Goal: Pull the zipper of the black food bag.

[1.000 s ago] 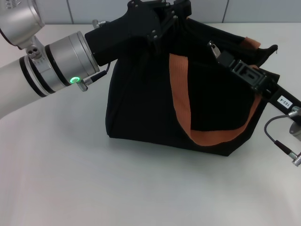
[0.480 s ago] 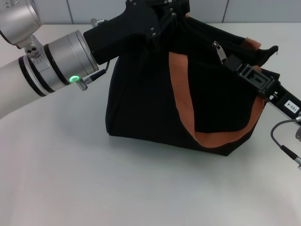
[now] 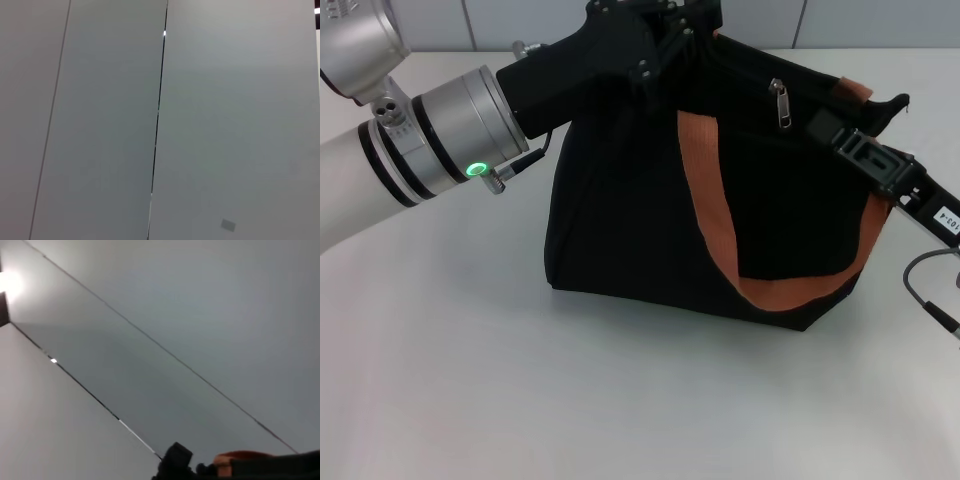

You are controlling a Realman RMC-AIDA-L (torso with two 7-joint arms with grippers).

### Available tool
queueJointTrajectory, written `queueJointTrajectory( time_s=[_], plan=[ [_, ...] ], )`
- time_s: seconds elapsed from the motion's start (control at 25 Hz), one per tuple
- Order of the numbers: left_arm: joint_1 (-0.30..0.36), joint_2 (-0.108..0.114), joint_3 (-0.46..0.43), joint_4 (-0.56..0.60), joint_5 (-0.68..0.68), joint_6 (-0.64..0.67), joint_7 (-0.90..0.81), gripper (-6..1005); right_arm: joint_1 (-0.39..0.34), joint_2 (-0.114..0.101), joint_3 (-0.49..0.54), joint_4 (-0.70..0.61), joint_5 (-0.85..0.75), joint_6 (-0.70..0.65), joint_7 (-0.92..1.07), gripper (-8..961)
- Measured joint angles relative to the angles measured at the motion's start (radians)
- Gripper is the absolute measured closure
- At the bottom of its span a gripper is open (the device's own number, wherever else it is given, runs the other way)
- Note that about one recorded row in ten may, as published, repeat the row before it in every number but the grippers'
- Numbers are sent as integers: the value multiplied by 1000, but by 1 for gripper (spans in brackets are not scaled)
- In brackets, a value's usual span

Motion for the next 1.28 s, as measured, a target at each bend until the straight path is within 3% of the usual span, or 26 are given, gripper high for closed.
queueJointTrajectory(
  time_s=[0.52, 0.68, 1.28],
  plan=[
    [0, 0, 4, 0, 0, 5, 0, 973, -2, 3, 49, 6, -7, -8, -112, 833],
    [0, 0, 6, 0, 0, 5, 0, 973, 3, 3, 49, 6, -10, -5, -129, 691],
    [-3, 0, 15, 0, -1, 6, -2, 975, 30, 5, 25, 9, -12, 62, -97, 692]
  ],
)
